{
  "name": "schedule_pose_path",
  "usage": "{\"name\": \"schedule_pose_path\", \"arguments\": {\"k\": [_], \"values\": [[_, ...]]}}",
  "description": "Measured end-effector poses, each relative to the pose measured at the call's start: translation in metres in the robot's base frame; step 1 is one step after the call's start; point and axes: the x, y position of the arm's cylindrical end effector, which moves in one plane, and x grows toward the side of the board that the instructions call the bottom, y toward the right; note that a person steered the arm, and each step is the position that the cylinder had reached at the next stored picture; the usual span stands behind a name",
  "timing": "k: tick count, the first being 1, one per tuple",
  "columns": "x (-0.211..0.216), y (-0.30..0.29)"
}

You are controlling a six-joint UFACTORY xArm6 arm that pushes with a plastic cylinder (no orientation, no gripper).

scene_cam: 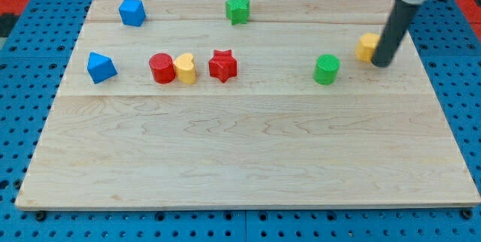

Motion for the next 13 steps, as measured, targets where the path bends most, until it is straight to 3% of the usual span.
{"name": "schedule_pose_path", "arguments": {"k": [1, 3, 5, 6, 9, 11, 13], "values": [[-0.049, -0.013], [-0.079, -0.009], [-0.047, -0.03], [-0.081, -0.026], [-0.071, -0.031], [-0.063, -0.114], [-0.024, -0.246]]}}
